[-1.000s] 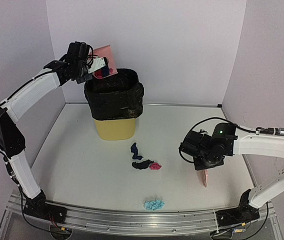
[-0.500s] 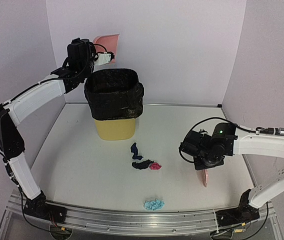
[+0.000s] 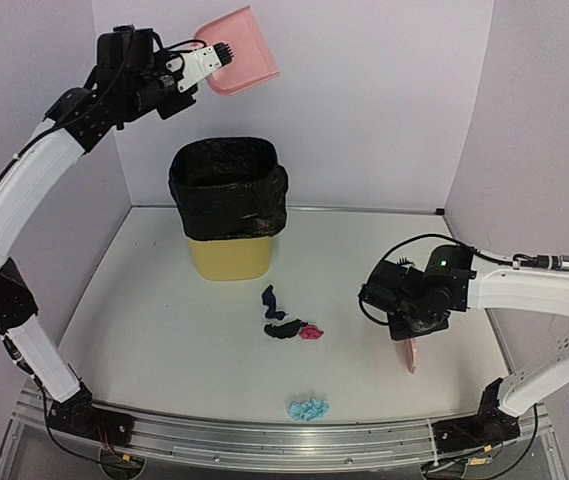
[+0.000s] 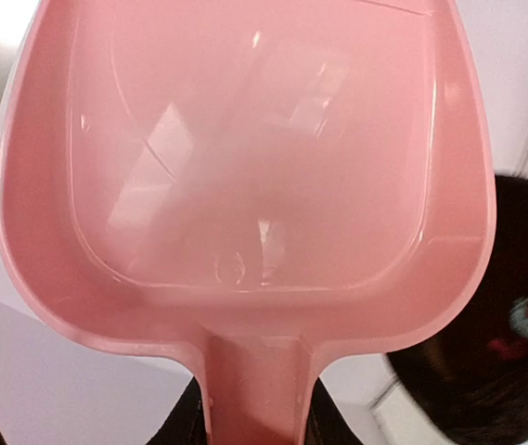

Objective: Sweep away the paper scraps from the table

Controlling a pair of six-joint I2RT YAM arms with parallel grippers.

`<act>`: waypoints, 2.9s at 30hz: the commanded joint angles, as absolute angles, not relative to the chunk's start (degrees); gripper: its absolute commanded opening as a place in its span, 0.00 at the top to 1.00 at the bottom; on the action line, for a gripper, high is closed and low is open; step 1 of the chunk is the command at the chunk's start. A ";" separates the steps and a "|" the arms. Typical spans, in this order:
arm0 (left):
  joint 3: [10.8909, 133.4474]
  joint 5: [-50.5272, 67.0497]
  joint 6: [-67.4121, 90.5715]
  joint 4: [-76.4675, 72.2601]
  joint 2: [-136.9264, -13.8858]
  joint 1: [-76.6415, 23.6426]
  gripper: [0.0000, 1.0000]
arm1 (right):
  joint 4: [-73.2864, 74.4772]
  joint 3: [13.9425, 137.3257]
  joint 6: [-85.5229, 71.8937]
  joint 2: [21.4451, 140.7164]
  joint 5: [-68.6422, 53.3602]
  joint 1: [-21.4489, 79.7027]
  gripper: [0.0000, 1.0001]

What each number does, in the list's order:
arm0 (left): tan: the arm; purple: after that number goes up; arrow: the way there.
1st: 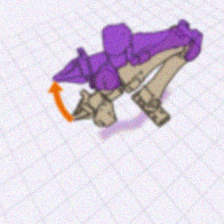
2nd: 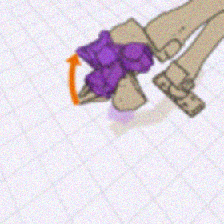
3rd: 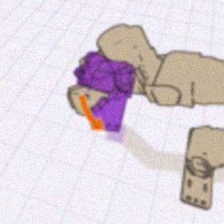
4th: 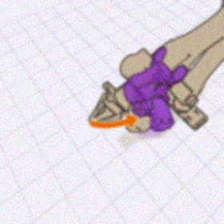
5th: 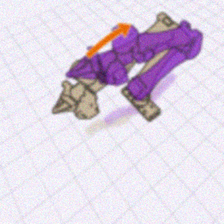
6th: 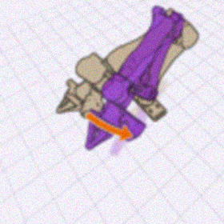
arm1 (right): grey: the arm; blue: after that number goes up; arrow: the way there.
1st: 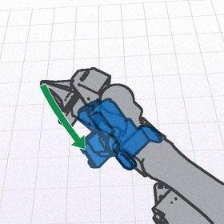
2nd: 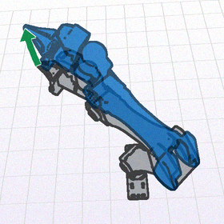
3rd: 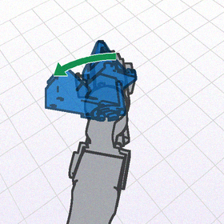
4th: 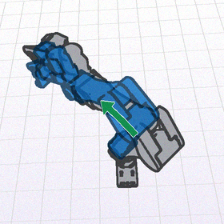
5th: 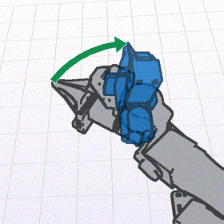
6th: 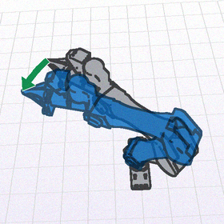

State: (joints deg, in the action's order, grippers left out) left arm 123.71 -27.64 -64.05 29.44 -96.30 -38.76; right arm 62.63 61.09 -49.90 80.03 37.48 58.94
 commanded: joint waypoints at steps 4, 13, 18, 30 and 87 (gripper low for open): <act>102.09 16.86 -31.19 35.11 -76.68 -39.28 1.00 | 61.33 63.21 -33.66 76.43 24.98 58.77 1.00; 82.08 33.24 -20.37 33.01 -66.05 -39.91 1.00 | 52.71 62.57 -16.96 70.95 -3.60 59.45 1.00; 75.21 35.67 -17.00 33.69 -63.56 -41.41 1.00 | 46.07 63.68 -12.10 72.73 -22.09 60.24 1.00; 57.10 44.59 -4.58 28.14 -58.11 -43.14 1.00 | 41.88 69.39 -6.10 86.64 -17.47 62.06 1.00; 39.54 9.53 26.30 29.23 -58.96 -43.38 1.00 | 13.67 75.50 62.06 103.89 -8.01 48.46 1.00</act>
State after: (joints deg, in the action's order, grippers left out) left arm 36.31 11.74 25.49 28.54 -55.96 -43.22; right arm 13.23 79.40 56.79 108.33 -8.21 47.59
